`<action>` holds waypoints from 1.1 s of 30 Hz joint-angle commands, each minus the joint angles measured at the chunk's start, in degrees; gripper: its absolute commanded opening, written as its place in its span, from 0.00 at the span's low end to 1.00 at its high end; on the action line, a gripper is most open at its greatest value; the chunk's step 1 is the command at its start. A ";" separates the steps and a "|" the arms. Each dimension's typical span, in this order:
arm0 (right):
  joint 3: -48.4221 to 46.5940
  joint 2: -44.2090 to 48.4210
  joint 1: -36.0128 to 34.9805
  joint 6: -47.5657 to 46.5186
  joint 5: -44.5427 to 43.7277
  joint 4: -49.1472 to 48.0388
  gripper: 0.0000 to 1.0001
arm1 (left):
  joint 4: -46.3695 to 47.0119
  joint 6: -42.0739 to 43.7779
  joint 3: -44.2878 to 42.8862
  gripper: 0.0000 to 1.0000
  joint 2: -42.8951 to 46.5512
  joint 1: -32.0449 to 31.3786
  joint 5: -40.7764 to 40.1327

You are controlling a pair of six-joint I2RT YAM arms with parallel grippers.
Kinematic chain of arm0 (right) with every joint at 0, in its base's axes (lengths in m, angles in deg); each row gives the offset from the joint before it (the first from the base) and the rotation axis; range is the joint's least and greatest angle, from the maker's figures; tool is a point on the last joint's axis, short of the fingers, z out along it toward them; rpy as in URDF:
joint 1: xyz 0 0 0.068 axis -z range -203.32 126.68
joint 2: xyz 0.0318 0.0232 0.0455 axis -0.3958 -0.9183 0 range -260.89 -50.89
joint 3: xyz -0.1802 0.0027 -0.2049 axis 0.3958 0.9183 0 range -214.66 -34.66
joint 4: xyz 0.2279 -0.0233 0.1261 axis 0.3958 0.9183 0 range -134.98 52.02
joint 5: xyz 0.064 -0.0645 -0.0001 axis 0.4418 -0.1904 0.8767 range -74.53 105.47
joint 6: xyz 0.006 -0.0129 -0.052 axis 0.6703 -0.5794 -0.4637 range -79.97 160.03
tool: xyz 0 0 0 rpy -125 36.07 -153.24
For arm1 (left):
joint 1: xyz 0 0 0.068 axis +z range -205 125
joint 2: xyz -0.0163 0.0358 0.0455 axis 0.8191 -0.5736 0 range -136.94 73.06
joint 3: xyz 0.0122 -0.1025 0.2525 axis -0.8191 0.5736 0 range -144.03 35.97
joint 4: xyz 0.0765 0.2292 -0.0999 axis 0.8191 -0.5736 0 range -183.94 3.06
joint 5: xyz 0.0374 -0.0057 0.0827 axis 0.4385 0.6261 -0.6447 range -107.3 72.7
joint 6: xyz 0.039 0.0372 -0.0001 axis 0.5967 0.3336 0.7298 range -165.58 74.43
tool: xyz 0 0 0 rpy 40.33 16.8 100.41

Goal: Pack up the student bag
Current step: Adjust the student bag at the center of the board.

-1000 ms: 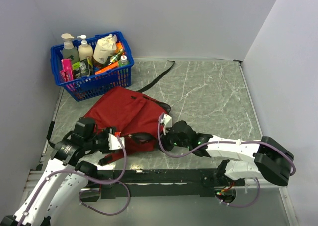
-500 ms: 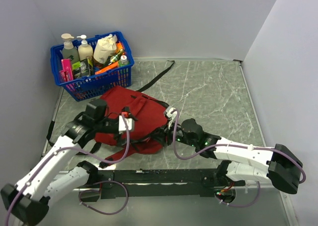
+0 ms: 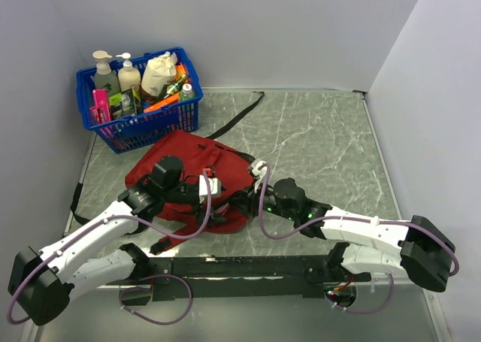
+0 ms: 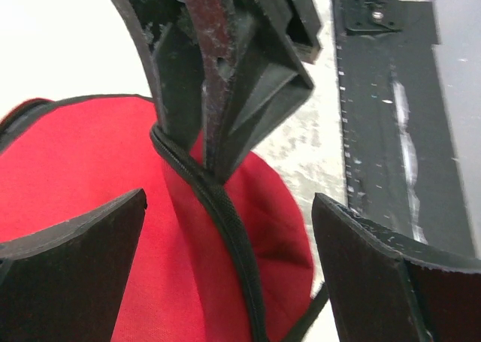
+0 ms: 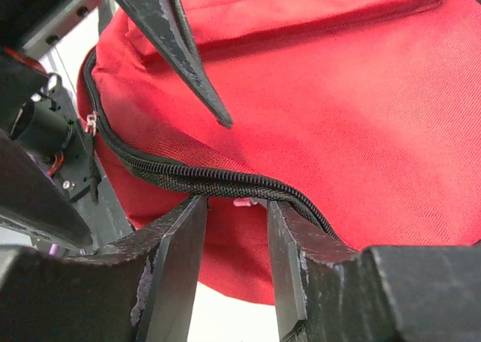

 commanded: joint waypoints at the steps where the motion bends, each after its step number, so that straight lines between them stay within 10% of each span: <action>1: -2.93 1.56 0.57 -0.08 1.22 -4.28 0.44 | 7.77 -1.99 2.24 0.99 0.29 -1.20 -6.78; 4: -3.46 2.88 0.57 0.00 1.93 -3.58 0.44 | 13.04 -0.85 4.70 0.92 0.11 -2.34 -13.54; 8: -2.49 5.86 0.57 -0.26 1.40 -2.17 0.44 | 15.78 1.96 6.63 0.35 0.03 -2.96 -19.62; 13: -2.23 7.98 0.66 -2.89 1.49 1.52 0.45 | 17.80 -0.58 5.76 0.06 2.04 -2.44 -23.42; 21: -0.91 13.25 1.45 -16.67 2.75 17.15 0.66 | 14.03 -10.95 0.05 0.01 8.89 3.80 -18.86; 23: -1.87 11.25 1.54 -15.21 -2.52 17.78 0.82 | 11.66 -12.27 0.92 0.01 11.27 4.68 -14.64; 33: -19.87 -11.95 3.03 10.97 -27.86 35.96 0.84 | 10.77 -15.17 6.99 0.01 17.25 6.53 -5.41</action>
